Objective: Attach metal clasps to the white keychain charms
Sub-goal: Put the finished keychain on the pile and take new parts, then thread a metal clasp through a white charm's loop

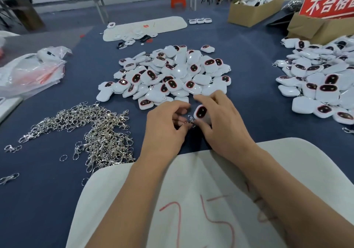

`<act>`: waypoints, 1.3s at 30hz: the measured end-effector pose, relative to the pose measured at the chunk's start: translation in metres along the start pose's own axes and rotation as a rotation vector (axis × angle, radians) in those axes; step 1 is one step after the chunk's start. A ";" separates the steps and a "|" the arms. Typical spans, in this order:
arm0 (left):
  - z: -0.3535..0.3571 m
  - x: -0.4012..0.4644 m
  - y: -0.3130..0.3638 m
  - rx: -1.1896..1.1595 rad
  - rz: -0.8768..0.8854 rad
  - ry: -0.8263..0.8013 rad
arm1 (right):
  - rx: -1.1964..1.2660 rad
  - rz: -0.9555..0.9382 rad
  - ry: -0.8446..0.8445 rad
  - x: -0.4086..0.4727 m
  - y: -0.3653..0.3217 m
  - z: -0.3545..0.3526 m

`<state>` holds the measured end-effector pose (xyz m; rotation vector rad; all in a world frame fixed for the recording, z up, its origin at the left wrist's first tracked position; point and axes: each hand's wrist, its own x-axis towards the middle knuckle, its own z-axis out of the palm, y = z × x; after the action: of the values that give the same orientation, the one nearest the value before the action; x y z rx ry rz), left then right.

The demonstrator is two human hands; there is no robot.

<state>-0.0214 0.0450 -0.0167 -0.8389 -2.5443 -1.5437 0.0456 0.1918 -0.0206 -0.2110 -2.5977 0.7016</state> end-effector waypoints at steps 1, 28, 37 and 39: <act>0.001 0.000 0.000 -0.053 -0.013 0.002 | 0.011 0.014 0.024 0.000 0.000 -0.001; -0.001 0.006 0.000 -0.568 -0.131 -0.049 | 0.640 0.065 -0.008 0.001 0.009 -0.013; -0.001 0.006 0.002 -0.513 -0.156 -0.047 | 0.686 0.105 0.072 0.003 0.012 -0.013; -0.001 0.004 0.004 -0.451 -0.138 -0.031 | 0.686 0.118 0.135 0.003 0.012 -0.013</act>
<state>-0.0233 0.0478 -0.0115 -0.7320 -2.3475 -2.2128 0.0490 0.2089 -0.0158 -0.1847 -2.0833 1.5047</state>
